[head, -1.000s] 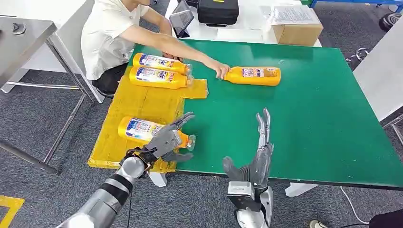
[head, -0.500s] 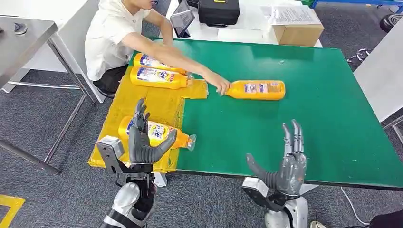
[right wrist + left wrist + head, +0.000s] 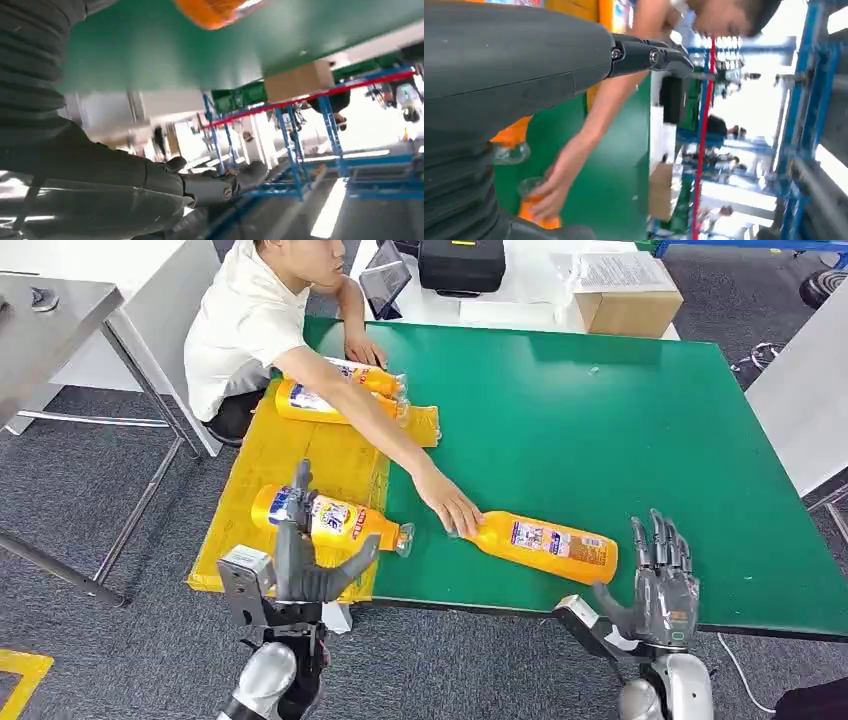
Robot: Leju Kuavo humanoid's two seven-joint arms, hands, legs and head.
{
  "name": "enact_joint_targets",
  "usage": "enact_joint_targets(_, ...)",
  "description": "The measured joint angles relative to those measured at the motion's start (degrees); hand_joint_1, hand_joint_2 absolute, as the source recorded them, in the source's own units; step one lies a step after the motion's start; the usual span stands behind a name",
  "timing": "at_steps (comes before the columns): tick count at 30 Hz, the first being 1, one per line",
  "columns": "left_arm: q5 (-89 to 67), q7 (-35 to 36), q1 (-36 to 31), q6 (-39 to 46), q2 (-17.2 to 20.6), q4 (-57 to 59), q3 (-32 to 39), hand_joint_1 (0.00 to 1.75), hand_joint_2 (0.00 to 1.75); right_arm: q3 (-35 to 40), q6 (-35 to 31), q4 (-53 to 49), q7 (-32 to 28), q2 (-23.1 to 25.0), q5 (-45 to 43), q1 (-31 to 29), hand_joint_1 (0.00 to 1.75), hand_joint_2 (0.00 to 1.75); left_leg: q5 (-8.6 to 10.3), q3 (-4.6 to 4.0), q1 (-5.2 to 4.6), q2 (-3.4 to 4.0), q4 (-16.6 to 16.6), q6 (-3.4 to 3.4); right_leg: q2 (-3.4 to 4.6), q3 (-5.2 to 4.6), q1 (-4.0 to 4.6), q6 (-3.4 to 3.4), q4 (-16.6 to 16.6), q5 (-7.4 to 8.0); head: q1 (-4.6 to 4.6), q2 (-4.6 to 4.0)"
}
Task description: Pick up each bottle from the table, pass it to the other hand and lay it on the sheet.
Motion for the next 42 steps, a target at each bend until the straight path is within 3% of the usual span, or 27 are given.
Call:
enact_joint_targets(6,-1.4,0.1,0.4,-0.8,0.1,2.8,-4.8,0.00,1.75,-0.6,0.0,6.5,1.2,-2.5,3.1,-2.9,0.00,1.75,0.00,0.00,0.02,-0.01,0.0,0.00,0.00,-0.02,0.02,0.00,0.0,0.00,-0.02,0.00)
enact_joint_targets(17,-1.5,0.1,0.2,-1.0,0.1,4.5,-6.4,0.00,1.75,-0.4,0.0,11.8,4.0,-3.8,2.8,-5.4,0.00,1.75,0.00,-0.01,0.05,0.01,0.0,0.00,0.01,-0.01,0.04,-0.01,0.0,-0.01,-0.02,0.00)
enact_joint_targets(19,-1.4,0.5,-0.1,-1.1,0.1,4.8,-6.5,0.00,1.75,1.8,0.0,16.5,7.1,-4.6,1.4,-7.5,0.00,1.75,0.01,0.01,0.03,0.04,0.0,0.01,0.02,-0.01,0.02,-0.01,0.0,0.01,-0.02,0.00)
enact_joint_targets(31,1.6,3.1,-1.3,-2.9,-0.1,6.3,-7.4,0.00,1.75,15.0,-0.4,31.3,12.5,-6.6,-0.8,-16.5,0.00,1.75,0.04,0.09,0.06,0.10,0.0,0.03,0.08,0.02,0.06,0.00,0.0,0.03,-0.02,0.00)
enact_joint_targets(39,4.9,5.3,-1.9,-4.0,-0.1,7.4,-8.3,0.00,1.75,21.5,4.3,38.3,15.8,-7.4,-1.8,-22.2,0.00,1.75,0.02,0.42,0.05,0.35,0.0,0.02,0.22,0.24,0.05,-0.02,0.0,0.05,-0.02,0.00)
enact_joint_targets(40,5.3,5.5,-1.9,-4.2,-0.1,7.5,-8.3,0.00,1.75,22.1,4.6,38.8,16.0,-7.5,-1.9,-22.6,0.05,1.75,0.01,0.47,0.05,0.35,0.0,0.02,0.22,0.27,0.05,-0.02,0.0,0.05,-0.02,0.00)
enact_joint_targets(41,5.8,5.7,-1.9,-4.3,-0.1,7.6,-8.3,0.00,1.75,22.7,5.1,39.3,16.2,-7.6,-2.2,-23.0,1.55,1.75,0.00,0.51,0.06,0.35,0.0,0.01,0.25,0.30,0.05,-0.03,0.0,0.05,-0.02,0.00)
enact_joint_targets(42,6.0,5.9,-1.9,-4.5,-0.1,7.6,-8.3,0.00,1.75,23.2,6.0,39.7,16.4,-7.6,-2.5,-23.4,1.69,1.75,0.00,0.56,0.06,0.38,0.0,0.01,0.35,0.32,0.05,-0.03,0.0,0.06,-0.02,0.00)
